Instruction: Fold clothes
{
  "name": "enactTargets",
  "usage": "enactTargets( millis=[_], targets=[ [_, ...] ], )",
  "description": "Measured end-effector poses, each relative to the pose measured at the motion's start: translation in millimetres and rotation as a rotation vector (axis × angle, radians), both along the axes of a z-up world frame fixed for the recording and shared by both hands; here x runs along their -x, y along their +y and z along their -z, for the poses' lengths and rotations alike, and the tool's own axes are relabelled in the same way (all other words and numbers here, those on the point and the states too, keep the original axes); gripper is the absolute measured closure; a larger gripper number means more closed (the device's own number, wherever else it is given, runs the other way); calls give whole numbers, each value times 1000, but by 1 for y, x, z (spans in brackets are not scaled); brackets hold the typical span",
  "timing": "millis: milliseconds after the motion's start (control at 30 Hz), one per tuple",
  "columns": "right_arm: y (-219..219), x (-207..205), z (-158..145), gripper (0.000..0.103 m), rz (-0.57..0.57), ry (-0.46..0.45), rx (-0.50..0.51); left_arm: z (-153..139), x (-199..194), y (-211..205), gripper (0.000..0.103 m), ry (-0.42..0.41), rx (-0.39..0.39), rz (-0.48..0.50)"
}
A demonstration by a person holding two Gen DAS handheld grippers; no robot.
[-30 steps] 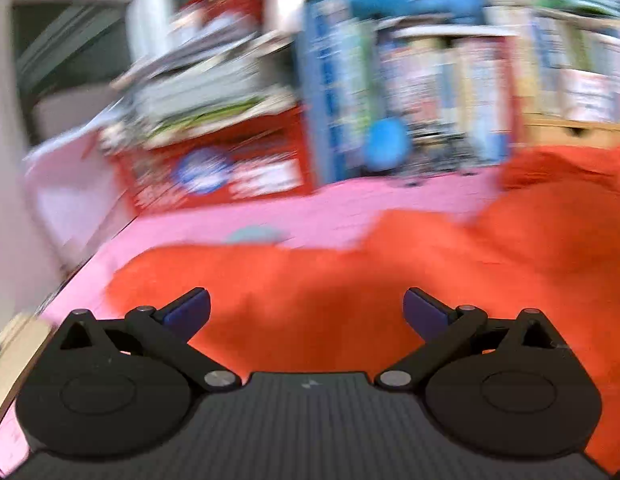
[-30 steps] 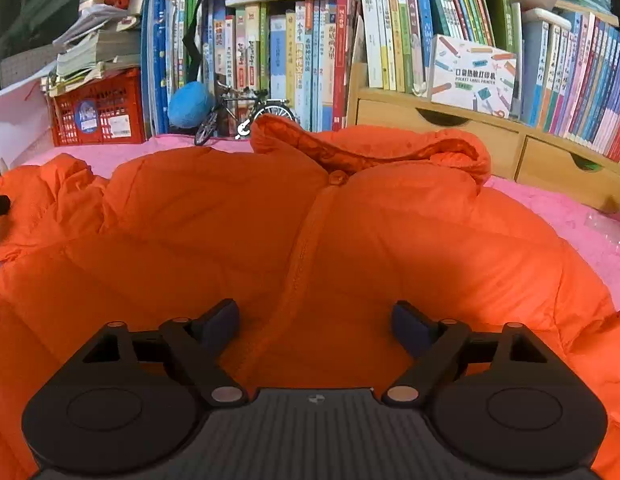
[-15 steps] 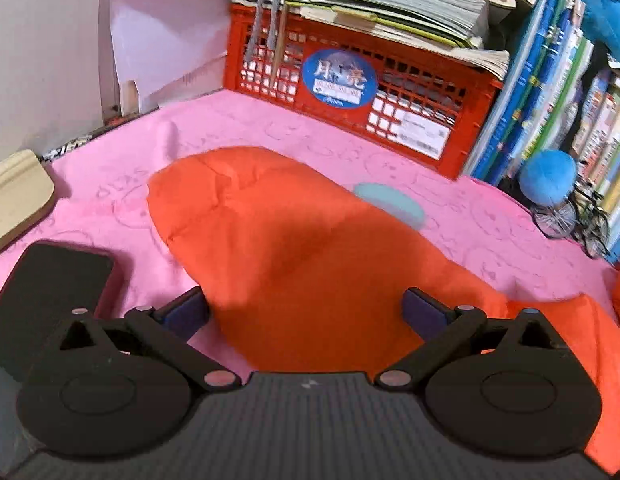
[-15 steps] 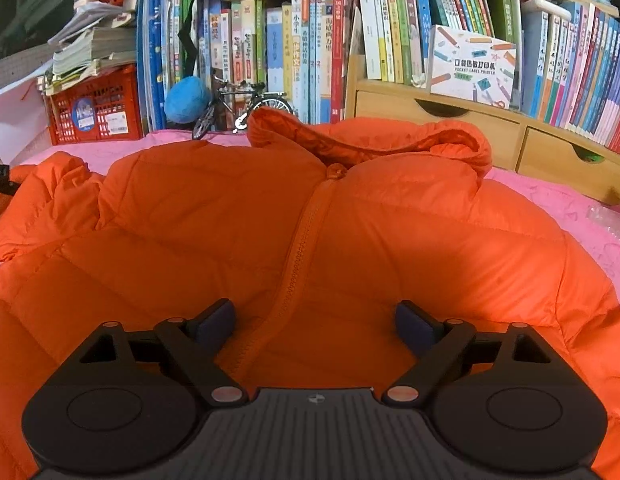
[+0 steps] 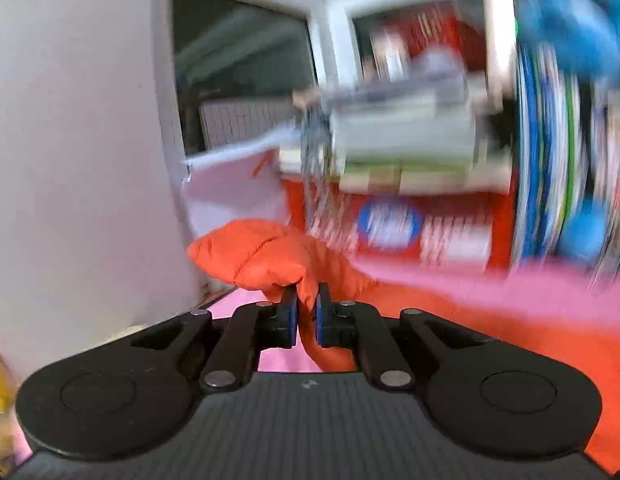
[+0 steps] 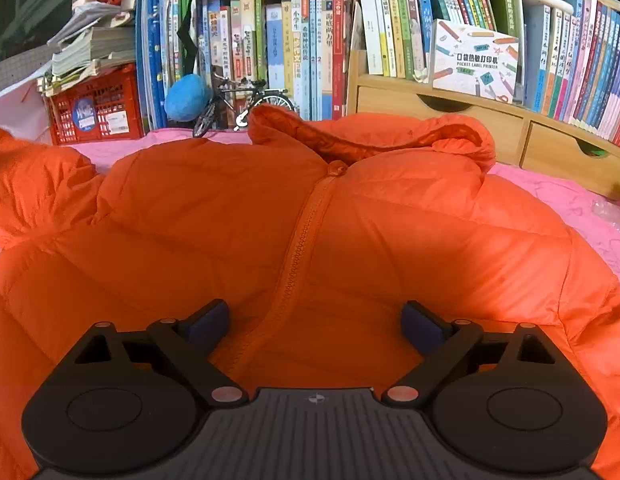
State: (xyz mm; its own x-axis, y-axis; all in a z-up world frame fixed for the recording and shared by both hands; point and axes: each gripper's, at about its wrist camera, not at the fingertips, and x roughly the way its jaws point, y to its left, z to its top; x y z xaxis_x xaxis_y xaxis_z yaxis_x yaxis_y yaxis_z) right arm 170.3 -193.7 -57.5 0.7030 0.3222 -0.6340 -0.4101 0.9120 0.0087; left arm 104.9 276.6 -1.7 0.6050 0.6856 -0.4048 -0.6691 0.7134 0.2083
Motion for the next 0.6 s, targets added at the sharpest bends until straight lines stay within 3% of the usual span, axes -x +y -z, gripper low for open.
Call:
enactTargets(
  millis=[133, 233, 400, 467, 533, 600],
  targets=[
    [0, 0, -1, 8, 1, 1, 1, 23, -2, 14, 88, 161, 151, -5],
    [0, -1, -1, 8, 1, 3, 0, 12, 18, 8, 82, 103, 173, 0],
    [0, -1, -1, 7, 0, 2, -1, -37, 56, -30, 77, -147, 127, 93],
    [0, -1, -5, 8, -15, -11, -20, -48, 52, -62, 74, -168, 147, 302],
    [-1, 0, -13, 10, -44, -46, -56, -49, 34, -102, 74, -136, 191, 508],
    [0, 6, -30, 7, -85, -177, -90, -42, 10, -143, 74, -97, 200, 641]
  ],
)
